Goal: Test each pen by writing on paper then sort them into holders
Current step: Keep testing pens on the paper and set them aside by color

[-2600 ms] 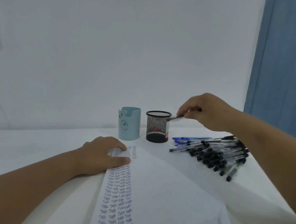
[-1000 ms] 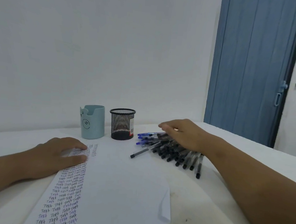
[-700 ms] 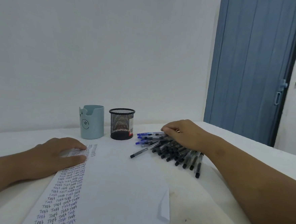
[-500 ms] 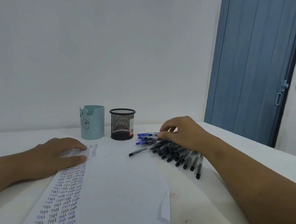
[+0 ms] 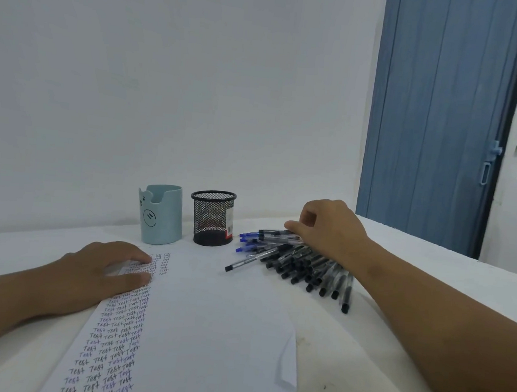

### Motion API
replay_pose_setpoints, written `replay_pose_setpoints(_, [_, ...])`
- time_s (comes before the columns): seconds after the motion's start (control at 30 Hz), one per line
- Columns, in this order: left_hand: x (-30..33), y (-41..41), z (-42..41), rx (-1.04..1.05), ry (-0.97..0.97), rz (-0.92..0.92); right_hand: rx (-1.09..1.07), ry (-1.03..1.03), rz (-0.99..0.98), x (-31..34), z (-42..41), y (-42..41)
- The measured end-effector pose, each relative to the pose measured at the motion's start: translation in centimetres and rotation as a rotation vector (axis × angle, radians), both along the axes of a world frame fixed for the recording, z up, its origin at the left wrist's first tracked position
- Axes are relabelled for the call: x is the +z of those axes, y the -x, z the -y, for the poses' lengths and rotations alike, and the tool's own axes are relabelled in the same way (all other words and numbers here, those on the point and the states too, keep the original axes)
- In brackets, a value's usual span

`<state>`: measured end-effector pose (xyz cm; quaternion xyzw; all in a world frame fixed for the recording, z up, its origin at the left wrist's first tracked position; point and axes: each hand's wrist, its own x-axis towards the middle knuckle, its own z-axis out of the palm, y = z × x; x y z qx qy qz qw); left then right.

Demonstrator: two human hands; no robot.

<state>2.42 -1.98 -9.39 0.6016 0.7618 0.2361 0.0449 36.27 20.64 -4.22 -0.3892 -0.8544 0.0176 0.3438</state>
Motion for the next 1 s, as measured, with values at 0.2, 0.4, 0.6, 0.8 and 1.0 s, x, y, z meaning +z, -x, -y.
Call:
replay_pose_setpoints(0.2, [0.1, -0.3, 0.1, 0.007, 0.003, 0.022, 0.228, 0.15, -0.009, -0.1, 0.5, 0.0])
replay_pose_setpoints(0.4, [0.4, -0.9, 0.3, 0.01, 0.007, 0.024, 0.266, 0.126, 0.017, 0.0, -0.4, -1.4])
replay_pose_setpoints(0.6, [0.5, -1.2, 0.5, -0.004, 0.001, 0.022, 0.321, 0.103, -0.009, 0.3, 0.0, -1.5])
replay_pose_setpoints(0.8, [0.7, -1.4, 0.6, 0.001, -0.007, 0.026, 0.359, 0.171, 0.045, 0.6, 0.4, -1.8])
replay_pose_setpoints(1.0, [0.7, -1.4, 0.7, -0.021, -0.046, 0.05, 0.381, 0.151, 0.044, 0.9, 0.9, -1.7])
